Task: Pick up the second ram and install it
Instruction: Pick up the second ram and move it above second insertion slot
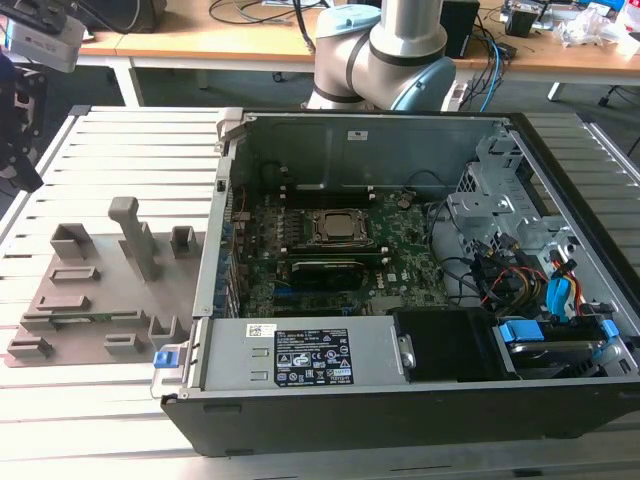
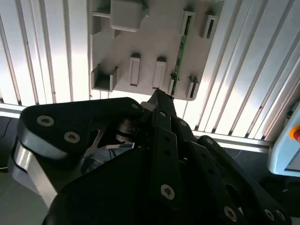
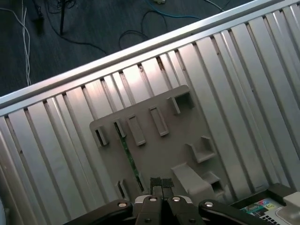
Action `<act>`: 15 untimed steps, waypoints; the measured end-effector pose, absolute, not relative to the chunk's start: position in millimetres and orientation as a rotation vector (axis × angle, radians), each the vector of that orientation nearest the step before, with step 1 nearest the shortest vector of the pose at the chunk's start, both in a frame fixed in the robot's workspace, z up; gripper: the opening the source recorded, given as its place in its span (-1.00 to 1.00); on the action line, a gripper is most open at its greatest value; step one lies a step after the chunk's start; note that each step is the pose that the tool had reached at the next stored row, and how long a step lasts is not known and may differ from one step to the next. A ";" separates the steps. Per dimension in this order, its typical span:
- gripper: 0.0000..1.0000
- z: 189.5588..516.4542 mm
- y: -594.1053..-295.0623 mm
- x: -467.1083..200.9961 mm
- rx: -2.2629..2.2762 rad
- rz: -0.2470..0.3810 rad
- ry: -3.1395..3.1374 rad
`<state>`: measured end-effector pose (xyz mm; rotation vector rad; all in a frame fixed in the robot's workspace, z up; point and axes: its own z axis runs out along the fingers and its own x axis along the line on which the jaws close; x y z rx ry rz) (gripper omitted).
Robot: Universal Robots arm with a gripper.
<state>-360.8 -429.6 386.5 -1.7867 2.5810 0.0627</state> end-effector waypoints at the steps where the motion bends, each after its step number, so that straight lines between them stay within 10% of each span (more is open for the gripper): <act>1: -0.79 386.5 -429.6 -360.8 -1.808 0.063 2.567; 15: -0.79 386.5 -429.6 -360.7 -2.049 0.063 2.384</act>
